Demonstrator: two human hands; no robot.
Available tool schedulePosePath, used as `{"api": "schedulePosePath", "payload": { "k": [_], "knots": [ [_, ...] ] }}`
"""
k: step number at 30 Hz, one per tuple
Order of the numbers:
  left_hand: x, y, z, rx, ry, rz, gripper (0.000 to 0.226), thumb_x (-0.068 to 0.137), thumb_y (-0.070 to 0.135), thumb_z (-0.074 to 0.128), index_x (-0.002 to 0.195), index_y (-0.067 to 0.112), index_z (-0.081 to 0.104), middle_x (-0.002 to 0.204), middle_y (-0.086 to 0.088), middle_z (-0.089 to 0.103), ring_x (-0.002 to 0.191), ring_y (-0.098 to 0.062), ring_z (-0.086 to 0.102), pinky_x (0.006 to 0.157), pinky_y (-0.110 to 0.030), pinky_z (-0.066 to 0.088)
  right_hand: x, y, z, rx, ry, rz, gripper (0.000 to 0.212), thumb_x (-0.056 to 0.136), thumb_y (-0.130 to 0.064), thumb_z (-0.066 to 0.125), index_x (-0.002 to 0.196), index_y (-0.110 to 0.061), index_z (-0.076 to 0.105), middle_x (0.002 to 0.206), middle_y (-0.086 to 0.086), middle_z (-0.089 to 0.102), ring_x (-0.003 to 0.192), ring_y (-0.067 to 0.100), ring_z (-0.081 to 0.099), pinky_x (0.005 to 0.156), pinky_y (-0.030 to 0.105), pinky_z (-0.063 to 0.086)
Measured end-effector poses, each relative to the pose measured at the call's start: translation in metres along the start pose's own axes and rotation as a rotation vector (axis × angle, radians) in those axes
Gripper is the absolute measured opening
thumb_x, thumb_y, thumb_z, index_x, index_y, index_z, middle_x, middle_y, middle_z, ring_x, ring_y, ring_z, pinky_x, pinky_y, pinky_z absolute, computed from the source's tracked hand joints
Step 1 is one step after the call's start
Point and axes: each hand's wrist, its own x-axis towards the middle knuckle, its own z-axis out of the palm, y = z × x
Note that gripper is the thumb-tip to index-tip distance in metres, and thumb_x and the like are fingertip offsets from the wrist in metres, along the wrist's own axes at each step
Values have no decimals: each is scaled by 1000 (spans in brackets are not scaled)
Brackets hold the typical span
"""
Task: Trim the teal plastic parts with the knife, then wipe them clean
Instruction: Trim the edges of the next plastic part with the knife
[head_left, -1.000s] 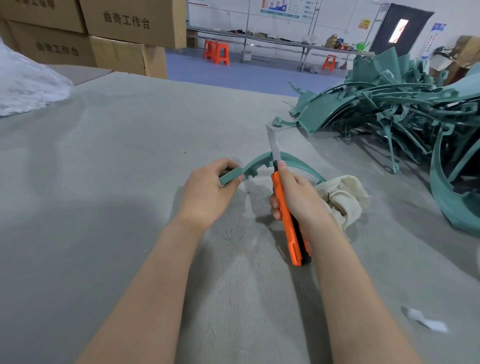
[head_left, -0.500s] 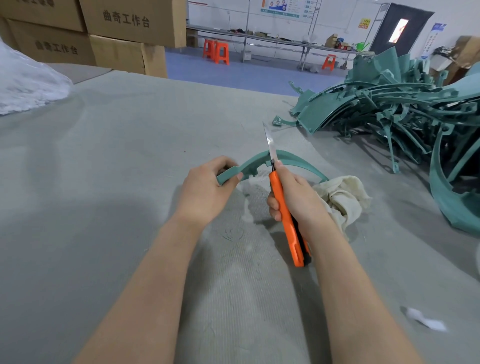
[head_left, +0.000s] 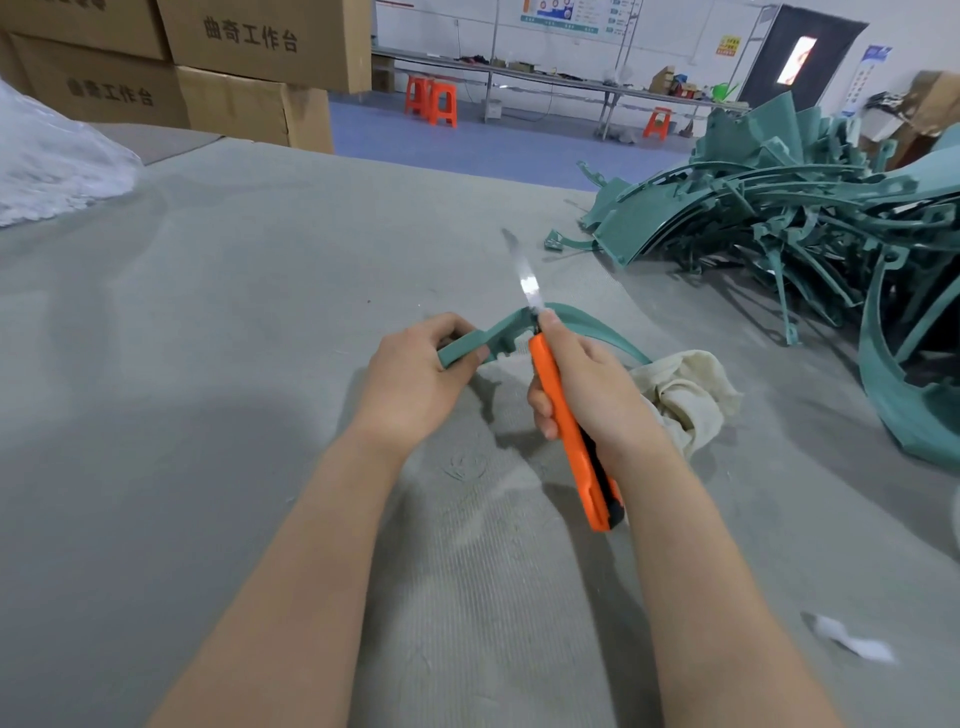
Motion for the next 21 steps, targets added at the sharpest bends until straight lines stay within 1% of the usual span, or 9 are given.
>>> {"api": "schedulePosePath", "payload": {
  "k": [2, 5, 9, 12, 15, 18, 20, 21],
  "knots": [
    [-1, 1, 0, -19, 1, -16, 24, 89, 25, 65, 70, 35, 56, 54, 18, 51, 56, -1, 47, 50, -13, 31, 3, 3, -6, -1, 72, 41, 48, 99, -54, 40, 67, -18, 43, 46, -1, 51, 37, 12, 46, 41, 19, 41],
    [-1, 1, 0, -43, -5, -18, 22, 90, 24, 65, 72, 34, 58, 56, 14, 51, 55, -1, 44, 49, -12, 32, 4, 8, -11, -14, 115, 90, 45, 98, -54, 41, 69, -21, 46, 46, -2, 52, 37, 12, 47, 39, 18, 41],
    [-2, 3, 0, -47, -5, -18, 22, 90, 24, 65, 72, 36, 58, 57, 14, 51, 55, -3, 45, 50, -13, 33, 5, 10, -10, -10, 80, 105, 42, 99, -54, 41, 70, -24, 47, 48, -1, 51, 37, 13, 46, 38, 20, 40],
    [-2, 3, -1, -27, -13, -16, 18, 90, 25, 64, 76, 34, 59, 60, 13, 53, 58, -5, 46, 51, -13, 33, 5, 10, -10, -18, 56, 117, 41, 98, -56, 40, 71, -26, 47, 48, -1, 51, 37, 13, 46, 39, 21, 41],
    [-1, 3, -3, -32, -8, -20, 21, 90, 26, 64, 73, 36, 58, 58, 15, 51, 57, -2, 46, 51, -11, 32, 5, 10, -10, -13, 38, 130, 39, 98, -56, 40, 72, -27, 47, 49, 0, 51, 38, 13, 46, 41, 22, 41],
    [-1, 2, -2, -16, -8, -17, 18, 90, 26, 64, 75, 34, 59, 61, 13, 53, 60, -5, 47, 51, -12, 32, 5, 9, -9, -16, 23, 129, 42, 97, -56, 40, 72, -24, 47, 49, 0, 50, 38, 13, 46, 42, 22, 41],
    [-1, 3, -2, -6, -10, -10, 13, 90, 25, 64, 79, 31, 61, 64, 13, 55, 63, -6, 49, 52, -13, 33, 3, 7, -6, -27, -9, 104, 45, 97, -56, 41, 70, -20, 43, 47, -1, 49, 37, 13, 45, 41, 21, 40],
    [-1, 3, -2, -1, -9, -4, 15, 90, 24, 64, 78, 31, 60, 64, 14, 55, 63, -5, 50, 53, -13, 33, 3, 6, -4, -27, -31, 81, 46, 97, -56, 41, 71, -18, 42, 47, -1, 49, 36, 13, 44, 41, 21, 40]
  ]
}}
